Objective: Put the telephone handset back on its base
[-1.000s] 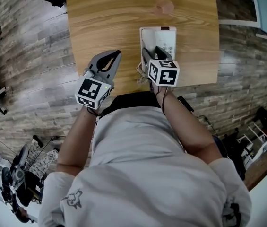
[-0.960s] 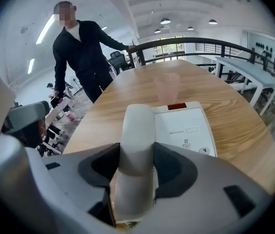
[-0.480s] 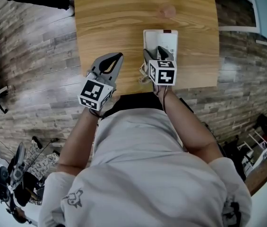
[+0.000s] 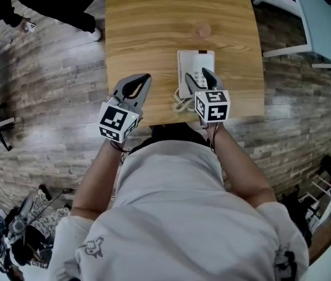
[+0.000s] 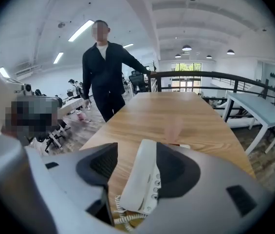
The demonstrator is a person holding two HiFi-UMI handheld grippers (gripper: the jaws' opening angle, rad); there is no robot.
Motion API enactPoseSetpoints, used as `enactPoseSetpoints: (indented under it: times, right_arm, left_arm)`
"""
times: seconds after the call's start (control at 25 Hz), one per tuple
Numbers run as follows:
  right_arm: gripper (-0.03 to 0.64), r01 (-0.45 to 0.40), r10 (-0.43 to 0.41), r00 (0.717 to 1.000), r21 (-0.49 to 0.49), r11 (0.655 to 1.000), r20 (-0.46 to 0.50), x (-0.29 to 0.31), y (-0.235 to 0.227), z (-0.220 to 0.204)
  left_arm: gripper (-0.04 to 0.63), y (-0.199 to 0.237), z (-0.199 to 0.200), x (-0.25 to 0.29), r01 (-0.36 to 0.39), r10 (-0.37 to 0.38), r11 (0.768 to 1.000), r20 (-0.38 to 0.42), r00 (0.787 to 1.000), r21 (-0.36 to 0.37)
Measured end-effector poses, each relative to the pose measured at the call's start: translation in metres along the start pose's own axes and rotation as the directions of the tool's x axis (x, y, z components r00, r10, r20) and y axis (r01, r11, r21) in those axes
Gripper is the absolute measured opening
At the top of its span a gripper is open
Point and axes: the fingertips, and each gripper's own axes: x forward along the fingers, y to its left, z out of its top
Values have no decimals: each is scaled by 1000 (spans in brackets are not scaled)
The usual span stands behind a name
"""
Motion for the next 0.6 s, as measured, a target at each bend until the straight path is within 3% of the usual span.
enactPoseSetpoints:
  times: [0.28, 0.6]
  right_arm:
    - [217, -16, 28, 985, -75, 997, 169, -63, 20, 45]
    - [107, -56, 108, 930, -156, 986, 351, -130, 57, 85]
  left_arm:
    - [6, -25, 38, -29, -8, 4, 998, 71, 997, 64]
    - [6, -49, 72, -66, -21, 7, 994, 131, 991, 104]
